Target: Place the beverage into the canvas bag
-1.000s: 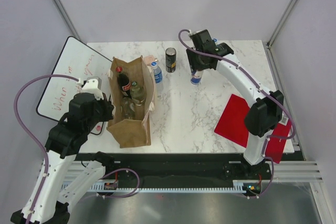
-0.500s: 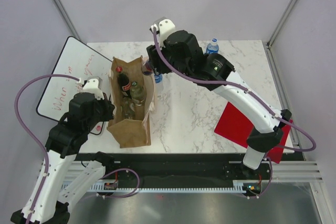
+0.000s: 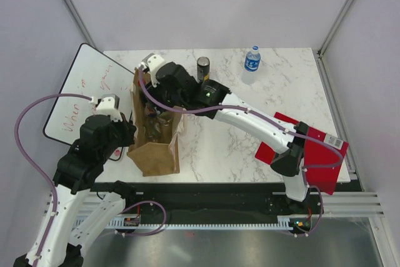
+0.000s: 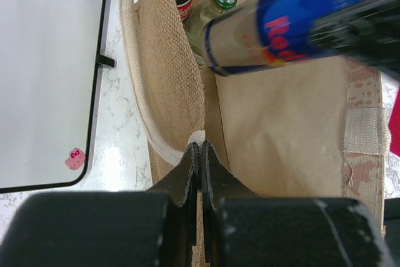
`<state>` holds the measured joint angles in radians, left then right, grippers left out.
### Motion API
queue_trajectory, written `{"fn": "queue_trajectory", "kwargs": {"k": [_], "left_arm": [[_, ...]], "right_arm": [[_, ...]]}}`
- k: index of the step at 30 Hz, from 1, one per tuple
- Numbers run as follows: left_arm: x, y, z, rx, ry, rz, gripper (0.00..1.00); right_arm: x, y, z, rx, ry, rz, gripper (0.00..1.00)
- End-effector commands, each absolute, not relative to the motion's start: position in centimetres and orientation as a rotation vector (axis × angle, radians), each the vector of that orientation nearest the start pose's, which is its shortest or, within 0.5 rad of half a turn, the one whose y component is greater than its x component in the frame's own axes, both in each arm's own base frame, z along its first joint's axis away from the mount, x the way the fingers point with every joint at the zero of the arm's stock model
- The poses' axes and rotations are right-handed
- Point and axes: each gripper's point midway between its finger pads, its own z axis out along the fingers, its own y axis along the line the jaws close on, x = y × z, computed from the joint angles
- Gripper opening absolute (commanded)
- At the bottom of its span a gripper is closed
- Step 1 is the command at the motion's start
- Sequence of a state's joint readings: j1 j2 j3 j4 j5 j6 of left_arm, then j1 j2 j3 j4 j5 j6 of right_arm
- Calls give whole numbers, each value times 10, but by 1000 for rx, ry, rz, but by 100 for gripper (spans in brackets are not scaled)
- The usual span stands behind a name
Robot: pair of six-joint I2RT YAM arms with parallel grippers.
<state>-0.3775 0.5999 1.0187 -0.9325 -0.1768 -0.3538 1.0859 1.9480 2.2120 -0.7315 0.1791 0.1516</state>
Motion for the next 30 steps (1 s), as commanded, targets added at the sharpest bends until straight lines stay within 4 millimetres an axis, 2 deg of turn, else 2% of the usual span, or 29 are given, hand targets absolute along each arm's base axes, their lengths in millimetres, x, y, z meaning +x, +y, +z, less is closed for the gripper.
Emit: {"fn": "queue_trajectory", "kwargs": {"k": [1, 13, 24, 30], "left_arm": [[194, -63, 268, -114, 2050, -309, 2], [193, -59, 275, -119, 2030, -296, 2], [191, -60, 272, -116, 2036, -301, 2], [191, -60, 272, -117, 2038, -303, 2]], "right_arm": [[285, 488, 344, -789, 1836, 658, 0], [293, 519, 253, -857, 1961, 623, 0], [314, 527, 217, -821, 1982, 502, 0], [323, 535, 209, -793, 1974, 473, 0]]}}
